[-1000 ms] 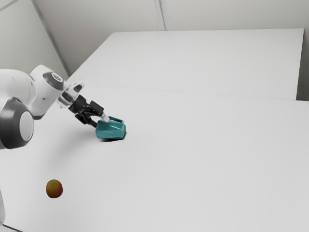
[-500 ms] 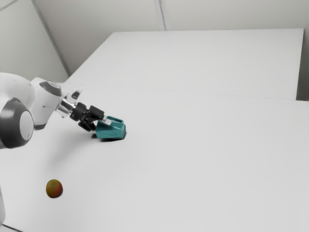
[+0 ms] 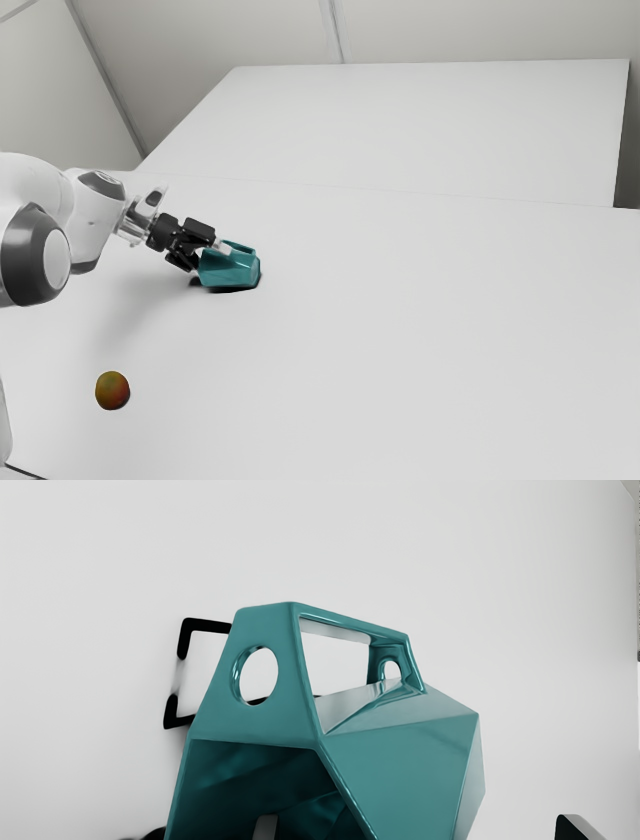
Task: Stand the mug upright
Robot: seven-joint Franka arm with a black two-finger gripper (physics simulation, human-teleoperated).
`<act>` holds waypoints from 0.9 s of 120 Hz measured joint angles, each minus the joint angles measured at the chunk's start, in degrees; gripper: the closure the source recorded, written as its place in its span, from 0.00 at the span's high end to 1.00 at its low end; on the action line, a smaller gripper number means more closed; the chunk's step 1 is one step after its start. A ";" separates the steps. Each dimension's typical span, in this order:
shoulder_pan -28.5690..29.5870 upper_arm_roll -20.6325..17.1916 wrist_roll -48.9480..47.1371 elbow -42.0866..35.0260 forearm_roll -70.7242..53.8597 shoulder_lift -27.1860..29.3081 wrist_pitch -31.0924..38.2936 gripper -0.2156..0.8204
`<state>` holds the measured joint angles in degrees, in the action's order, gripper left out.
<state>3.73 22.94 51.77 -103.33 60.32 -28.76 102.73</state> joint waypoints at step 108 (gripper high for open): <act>0.12 -0.01 1.49 0.31 3.48 -0.58 -1.29 0.21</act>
<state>3.85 22.93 53.26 -103.03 63.80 -29.34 101.43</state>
